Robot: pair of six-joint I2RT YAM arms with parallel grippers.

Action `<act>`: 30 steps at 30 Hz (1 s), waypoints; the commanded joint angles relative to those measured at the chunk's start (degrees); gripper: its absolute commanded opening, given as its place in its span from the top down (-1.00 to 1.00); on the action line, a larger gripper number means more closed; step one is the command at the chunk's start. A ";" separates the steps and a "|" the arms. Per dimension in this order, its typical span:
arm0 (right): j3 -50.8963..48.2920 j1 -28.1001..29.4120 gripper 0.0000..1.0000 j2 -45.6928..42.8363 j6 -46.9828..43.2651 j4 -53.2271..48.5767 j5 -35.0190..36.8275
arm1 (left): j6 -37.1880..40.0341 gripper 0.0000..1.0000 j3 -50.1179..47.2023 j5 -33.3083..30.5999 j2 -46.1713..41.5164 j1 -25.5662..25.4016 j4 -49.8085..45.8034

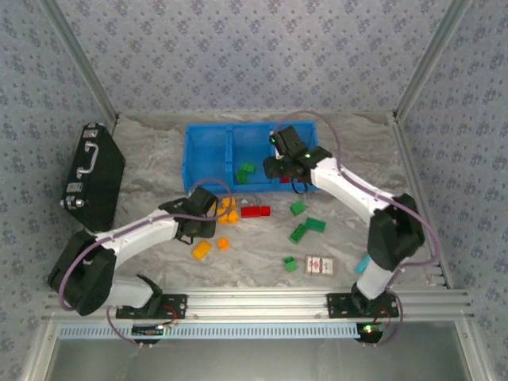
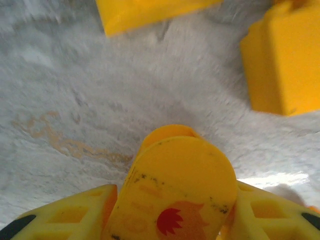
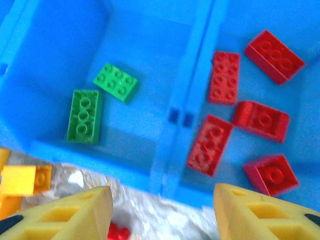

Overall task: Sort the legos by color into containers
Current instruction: Pick up the lego from the center of the table, then place the lego in the container.

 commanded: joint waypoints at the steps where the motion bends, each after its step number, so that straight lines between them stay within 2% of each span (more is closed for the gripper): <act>1: -6.18 -0.39 -0.14 -6.44 1.90 -3.64 2.10 | 5.18 0.35 9.05 -3.58 -1.88 0.39 -4.36; 6: -17.47 -1.22 -0.15 -15.19 8.57 -7.82 2.89 | 11.61 0.34 19.22 -4.13 0.43 2.88 -3.78; 14: -33.26 -1.26 -0.16 -29.60 19.88 -8.60 1.57 | 17.57 0.33 33.14 -1.27 12.43 9.21 1.86; 24: -38.08 -1.31 -0.17 -38.31 24.93 -13.58 2.98 | 18.96 0.29 43.57 2.76 29.61 12.82 3.11; 30: -38.59 -2.40 -0.19 -39.53 20.54 -14.63 1.96 | 18.24 0.21 46.50 3.59 36.11 13.33 1.67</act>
